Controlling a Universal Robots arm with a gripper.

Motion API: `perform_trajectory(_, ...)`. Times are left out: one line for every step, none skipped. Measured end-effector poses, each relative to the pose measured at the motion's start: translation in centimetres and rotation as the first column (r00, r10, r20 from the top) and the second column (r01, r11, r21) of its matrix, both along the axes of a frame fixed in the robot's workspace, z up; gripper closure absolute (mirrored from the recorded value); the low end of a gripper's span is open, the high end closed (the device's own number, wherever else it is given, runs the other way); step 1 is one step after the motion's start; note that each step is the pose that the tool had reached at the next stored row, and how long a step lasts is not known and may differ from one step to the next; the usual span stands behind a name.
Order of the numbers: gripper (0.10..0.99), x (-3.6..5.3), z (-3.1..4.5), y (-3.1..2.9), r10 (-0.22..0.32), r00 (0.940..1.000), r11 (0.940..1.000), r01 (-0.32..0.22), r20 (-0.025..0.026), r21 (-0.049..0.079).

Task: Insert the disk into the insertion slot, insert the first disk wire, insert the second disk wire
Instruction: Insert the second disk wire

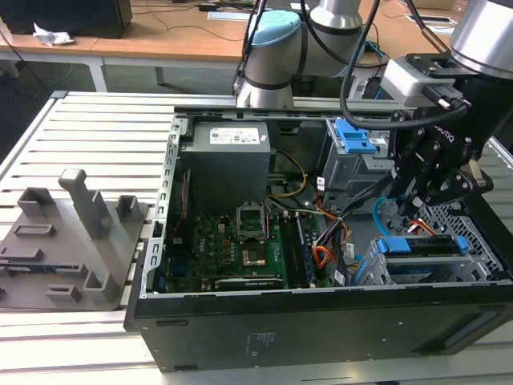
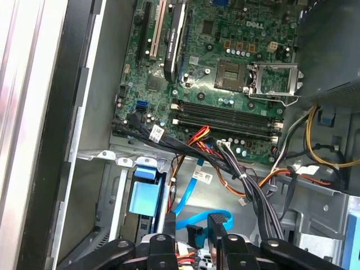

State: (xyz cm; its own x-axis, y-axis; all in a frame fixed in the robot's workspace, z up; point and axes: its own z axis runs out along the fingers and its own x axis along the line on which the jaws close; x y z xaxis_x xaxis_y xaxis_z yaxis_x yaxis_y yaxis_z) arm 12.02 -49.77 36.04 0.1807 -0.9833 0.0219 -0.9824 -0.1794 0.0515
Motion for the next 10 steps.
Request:
perform_trajectory(0.725,0.00,-0.03,0.00,0.001,1.0000,1.0000,-0.001,0.0000,-0.002)
perform_trajectory(0.725,0.00,-0.03,0.00,0.002,1.0000,1.0000,-0.002,0.0000,-0.002)
perform_trajectory(0.725,0.00,-0.03,-0.01,0.002,1.0000,1.0000,-0.002,0.0000,-0.002)
perform_trajectory(0.725,0.00,-0.03,-0.01,0.002,1.0000,1.0000,-0.002,0.0000,-0.002)
perform_trajectory(0.725,0.00,-0.04,0.00,0.002,1.0000,1.0000,-0.002,0.0000,-0.002)
perform_trajectory(0.741,0.00,-0.04,0.00,0.002,1.0000,1.0000,-0.002,0.0000,-0.002)
perform_trajectory(0.741,0.00,-0.04,0.00,0.002,1.0000,1.0000,-0.002,0.0000,-0.002)
perform_trajectory(0.867,0.00,-0.04,0.00,0.002,1.0000,1.0000,-0.002,0.0000,-0.002)
perform_trajectory(0.922,0.00,-0.04,0.00,0.003,1.0000,1.0000,-0.003,0.0000,-0.002)
perform_trajectory(0.922,0.00,-0.04,0.00,0.003,1.0000,1.0000,-0.003,0.0000,-0.002)
